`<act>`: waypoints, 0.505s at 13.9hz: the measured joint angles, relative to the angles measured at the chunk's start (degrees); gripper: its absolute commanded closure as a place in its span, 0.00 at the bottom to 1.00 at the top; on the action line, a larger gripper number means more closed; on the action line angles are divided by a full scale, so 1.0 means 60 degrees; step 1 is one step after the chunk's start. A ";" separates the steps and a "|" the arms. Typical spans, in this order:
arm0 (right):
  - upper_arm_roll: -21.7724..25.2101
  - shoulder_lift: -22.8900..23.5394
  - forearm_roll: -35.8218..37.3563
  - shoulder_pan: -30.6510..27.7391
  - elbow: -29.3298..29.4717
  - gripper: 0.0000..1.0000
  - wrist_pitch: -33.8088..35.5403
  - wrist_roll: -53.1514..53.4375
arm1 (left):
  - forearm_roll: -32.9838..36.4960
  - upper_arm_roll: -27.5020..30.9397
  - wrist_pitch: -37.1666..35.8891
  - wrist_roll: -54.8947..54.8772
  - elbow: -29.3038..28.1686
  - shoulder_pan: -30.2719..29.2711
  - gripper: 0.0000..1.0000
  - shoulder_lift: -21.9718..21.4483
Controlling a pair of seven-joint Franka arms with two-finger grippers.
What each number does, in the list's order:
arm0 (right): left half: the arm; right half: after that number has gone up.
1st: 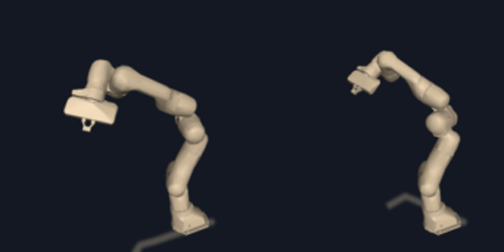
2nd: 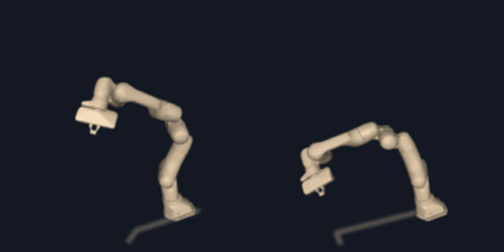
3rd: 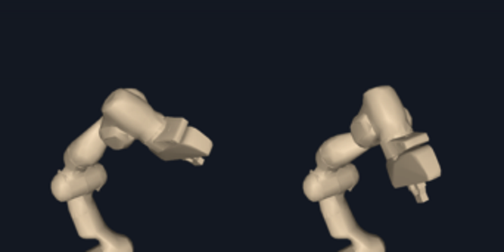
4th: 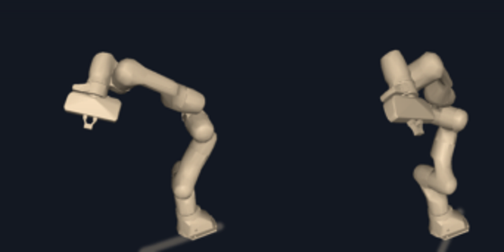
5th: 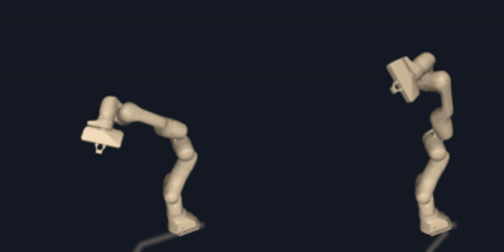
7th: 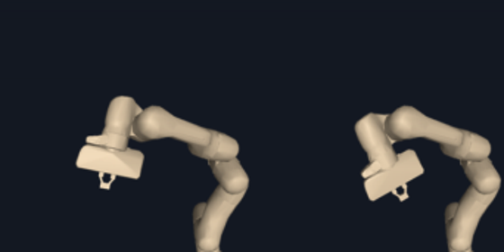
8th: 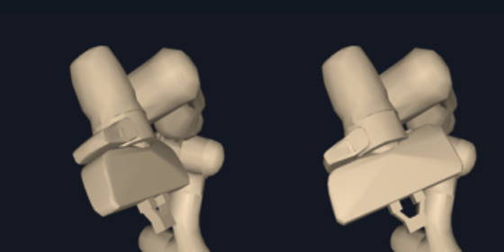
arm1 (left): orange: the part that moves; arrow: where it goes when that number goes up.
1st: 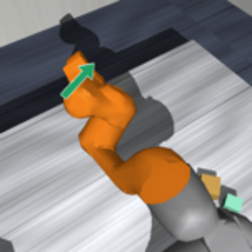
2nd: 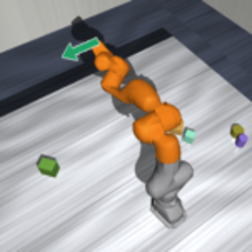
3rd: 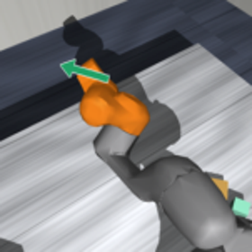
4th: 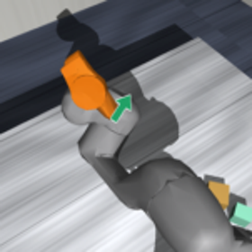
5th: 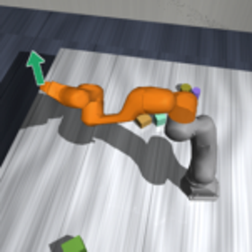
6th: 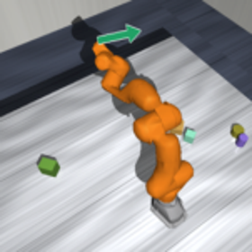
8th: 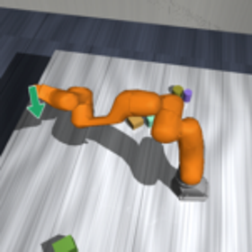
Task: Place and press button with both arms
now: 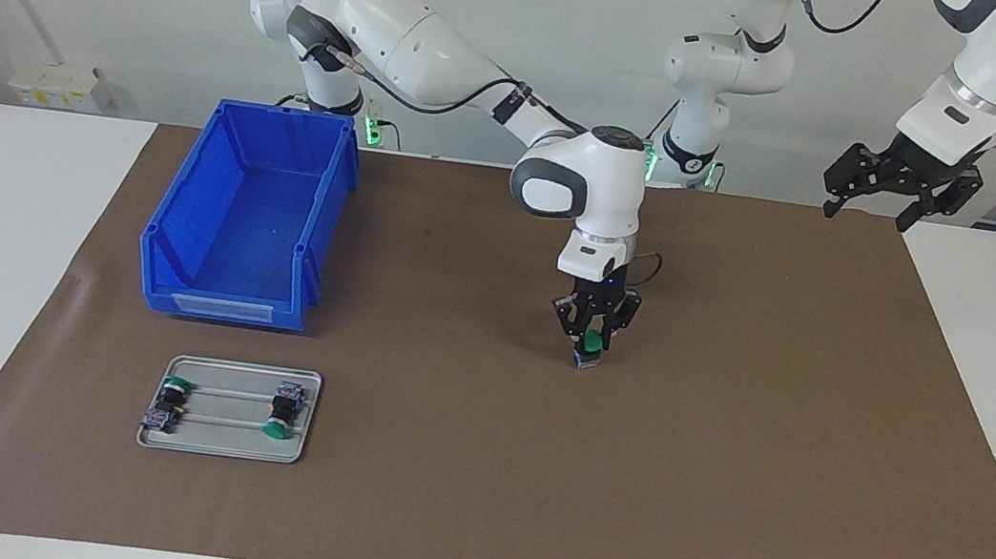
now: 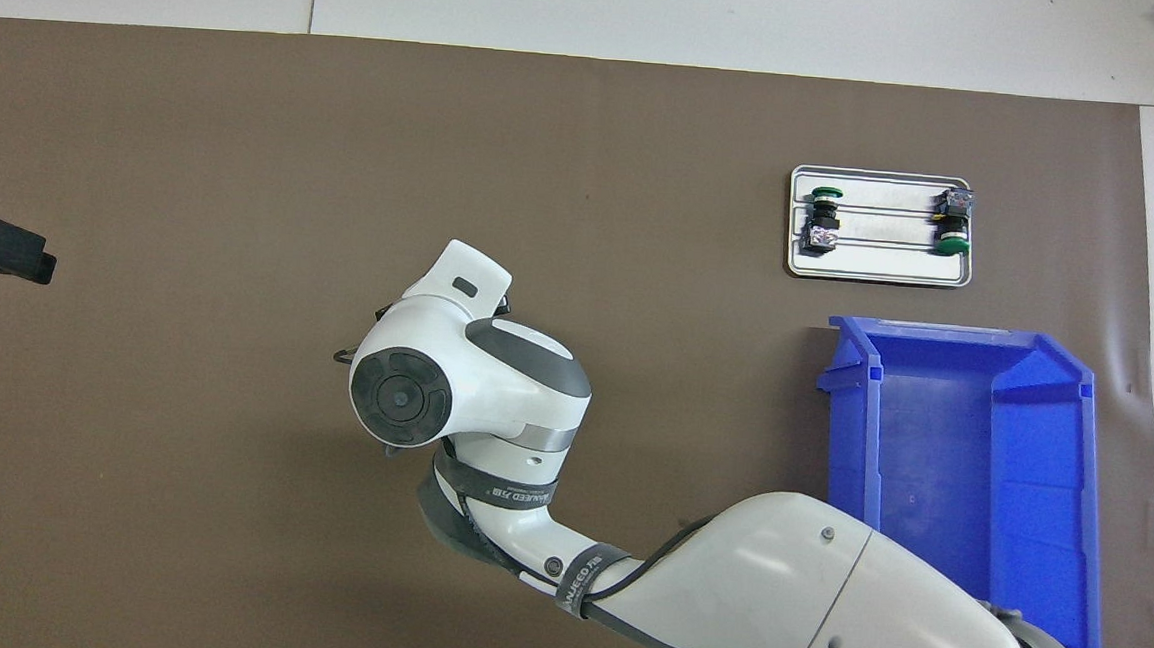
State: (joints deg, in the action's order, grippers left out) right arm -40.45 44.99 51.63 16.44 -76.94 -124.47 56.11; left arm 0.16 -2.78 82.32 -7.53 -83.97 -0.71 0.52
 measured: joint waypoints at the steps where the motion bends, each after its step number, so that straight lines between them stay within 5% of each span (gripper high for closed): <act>1: -0.0198 -0.0262 -0.0048 -0.0210 0.0061 1.00 0.0417 -0.0163 | 0.0000 0.0000 0.0000 0.0000 0.0000 0.0000 0.00 0.0000; 4: -0.0289 -0.1632 -0.1254 -0.0900 0.0137 1.00 0.1801 -0.1648 | 0.0000 0.0000 0.0000 0.0000 0.0000 0.0000 0.00 0.0000; 7: 0.0969 -0.3081 -0.3013 -0.1191 0.0121 1.00 0.2509 -0.3331 | 0.0000 0.0000 0.0000 0.0000 -0.0001 0.0000 0.00 0.0000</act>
State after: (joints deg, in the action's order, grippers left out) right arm -34.63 26.50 33.55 9.30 -76.21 -109.42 36.12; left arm 0.16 -2.78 82.32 -7.53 -83.98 -0.71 0.52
